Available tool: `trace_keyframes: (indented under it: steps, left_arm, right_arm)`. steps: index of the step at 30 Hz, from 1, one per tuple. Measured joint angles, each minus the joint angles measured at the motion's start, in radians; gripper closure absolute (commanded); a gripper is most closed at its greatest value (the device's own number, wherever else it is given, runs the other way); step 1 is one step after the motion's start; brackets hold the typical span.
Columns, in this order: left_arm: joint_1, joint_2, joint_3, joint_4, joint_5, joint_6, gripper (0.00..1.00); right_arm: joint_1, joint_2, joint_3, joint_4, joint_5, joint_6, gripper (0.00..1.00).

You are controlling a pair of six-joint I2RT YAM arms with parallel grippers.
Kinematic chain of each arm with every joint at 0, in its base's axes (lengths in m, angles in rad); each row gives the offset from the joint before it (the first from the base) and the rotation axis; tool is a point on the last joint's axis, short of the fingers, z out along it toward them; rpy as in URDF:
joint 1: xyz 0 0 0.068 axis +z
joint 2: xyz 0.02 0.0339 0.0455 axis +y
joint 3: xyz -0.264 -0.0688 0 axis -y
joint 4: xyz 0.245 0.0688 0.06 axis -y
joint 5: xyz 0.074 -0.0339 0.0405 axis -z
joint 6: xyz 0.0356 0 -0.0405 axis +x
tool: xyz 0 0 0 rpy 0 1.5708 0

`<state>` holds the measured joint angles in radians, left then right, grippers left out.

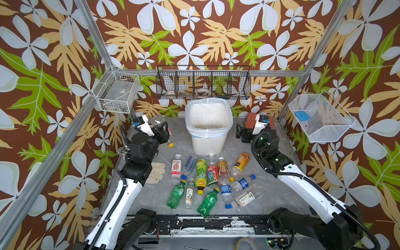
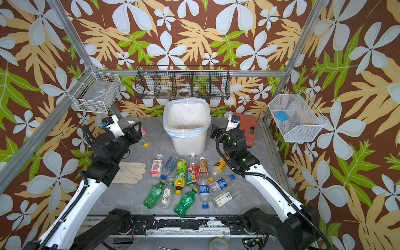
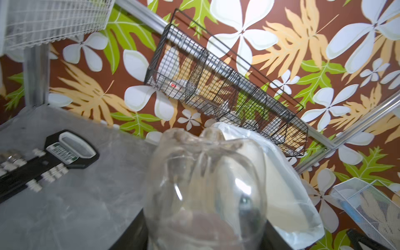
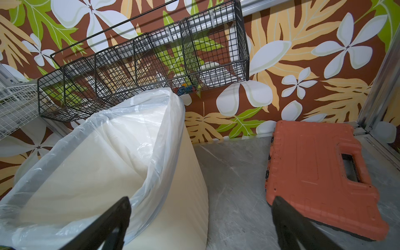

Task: Throw the plastic bottles in the bin
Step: Throw the plastic bottle into the trash bin.

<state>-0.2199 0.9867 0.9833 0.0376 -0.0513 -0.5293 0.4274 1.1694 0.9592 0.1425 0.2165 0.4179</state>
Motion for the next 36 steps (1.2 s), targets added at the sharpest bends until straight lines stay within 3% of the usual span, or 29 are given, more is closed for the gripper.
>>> trace_keyframes:
  steps: [9,16,19,26,28,32,36]
  left_arm:
    - [-0.166,0.455,0.469,0.07,0.057,0.084,0.5]
    - [-0.255,0.83,0.854,-0.024,0.077,0.119,0.51]
    - [-0.264,0.909,0.937,-0.071,0.079,0.119,0.51]
    - [-0.266,0.942,0.96,-0.096,0.079,0.115,0.5]
    - [-0.267,0.942,0.958,-0.097,0.079,0.114,0.43]
    - [-0.267,0.942,0.957,-0.111,0.076,0.115,0.14]
    - [-0.267,0.931,0.944,-0.129,0.059,0.115,0.04]
  right_arm:
    - [0.0,-0.055,-0.032,-0.02,0.025,0.0,0.0]
    - [-0.001,-0.089,-0.054,-0.058,0.027,0.001,0.01]
    - [-0.001,-0.105,-0.058,-0.069,0.034,0.001,0.0]
    - [-0.001,-0.119,-0.069,-0.083,0.049,0.001,0.0]
    - [-0.001,-0.118,-0.07,-0.085,0.051,0.001,0.0]
    - [-0.001,-0.114,-0.07,-0.086,0.051,0.001,0.0]
    - [-0.002,-0.112,-0.07,-0.089,0.051,0.002,0.0]
